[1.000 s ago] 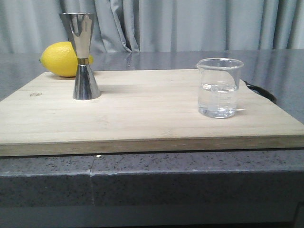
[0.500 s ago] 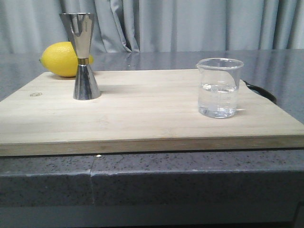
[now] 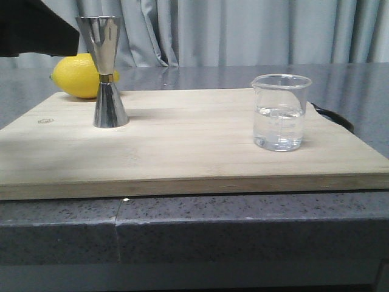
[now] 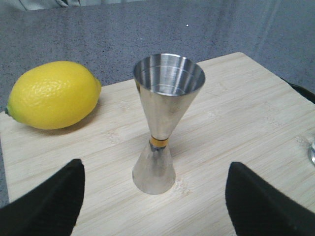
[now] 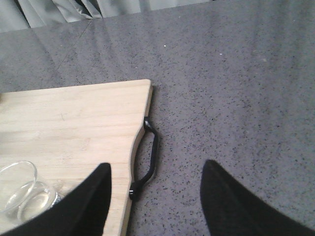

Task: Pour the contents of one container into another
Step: 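Move the left gripper down around the steel jigger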

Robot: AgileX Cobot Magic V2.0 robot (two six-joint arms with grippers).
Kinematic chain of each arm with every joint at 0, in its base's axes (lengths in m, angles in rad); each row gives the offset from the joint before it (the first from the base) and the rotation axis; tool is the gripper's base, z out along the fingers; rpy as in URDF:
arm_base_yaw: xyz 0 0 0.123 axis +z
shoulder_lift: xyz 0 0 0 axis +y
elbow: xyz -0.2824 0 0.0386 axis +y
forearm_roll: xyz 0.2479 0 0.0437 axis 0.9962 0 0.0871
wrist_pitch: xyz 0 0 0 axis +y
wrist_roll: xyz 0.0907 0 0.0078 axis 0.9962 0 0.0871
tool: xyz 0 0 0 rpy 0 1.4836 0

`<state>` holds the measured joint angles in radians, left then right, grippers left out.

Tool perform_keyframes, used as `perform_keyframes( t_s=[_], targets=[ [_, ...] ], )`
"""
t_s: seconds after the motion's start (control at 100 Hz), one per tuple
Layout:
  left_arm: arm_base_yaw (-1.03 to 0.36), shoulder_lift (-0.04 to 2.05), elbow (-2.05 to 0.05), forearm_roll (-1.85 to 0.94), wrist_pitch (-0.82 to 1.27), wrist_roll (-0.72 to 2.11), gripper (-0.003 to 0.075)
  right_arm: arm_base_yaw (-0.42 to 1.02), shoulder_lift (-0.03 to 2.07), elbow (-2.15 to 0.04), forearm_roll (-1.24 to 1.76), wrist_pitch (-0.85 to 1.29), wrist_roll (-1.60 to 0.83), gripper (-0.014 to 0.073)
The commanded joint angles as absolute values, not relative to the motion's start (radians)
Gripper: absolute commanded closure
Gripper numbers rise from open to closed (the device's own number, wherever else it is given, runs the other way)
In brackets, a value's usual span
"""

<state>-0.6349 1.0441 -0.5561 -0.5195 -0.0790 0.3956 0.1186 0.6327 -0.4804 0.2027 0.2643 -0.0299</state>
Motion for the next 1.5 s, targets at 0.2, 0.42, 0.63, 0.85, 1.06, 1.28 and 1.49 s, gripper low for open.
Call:
perform_keyframes(
  t_s=[0.2, 0.42, 0.63, 0.85, 1.06, 1.28, 1.49],
  targets=[
    [-0.660, 1.110, -0.591, -0.503, -0.238, 0.397, 0.0173, 0.119, 0.638, -0.506, 0.209, 0.183, -0.039, 0.0227],
    [-0.661, 1.148, -0.591, -0.501, -0.246, 0.397, 0.0173, 0.119, 0.638, -0.506, 0.209, 0.170, -0.039, 0.0228],
    [-0.712, 1.203, -0.591, -0.487, -0.354, 0.394, 0.0173, 0.119, 0.648, -0.506, 0.209, 0.161, -0.039, 0.0227],
    [-0.753, 1.267, -0.591, -0.487, -0.443, 0.386, 0.0173, 0.119, 0.694, -0.506, 0.209, 0.161, -0.039, 0.0228],
    [-0.753, 1.315, -0.591, -0.478, -0.528, 0.368, 0.0173, 0.119, 0.721, -0.506, 0.209, 0.133, -0.039, 0.0227],
    [-0.753, 1.374, -0.591, -0.347, -0.628, 0.205, 0.0173, 0.119, 0.739, -0.506, 0.209, 0.110, -0.039, 0.0228],
    [-0.753, 1.436, -0.593, -0.288, -0.700, 0.120, 0.0173, 0.119, 0.739, -0.506, 0.209, 0.109, -0.041, 0.0228]
  ],
)
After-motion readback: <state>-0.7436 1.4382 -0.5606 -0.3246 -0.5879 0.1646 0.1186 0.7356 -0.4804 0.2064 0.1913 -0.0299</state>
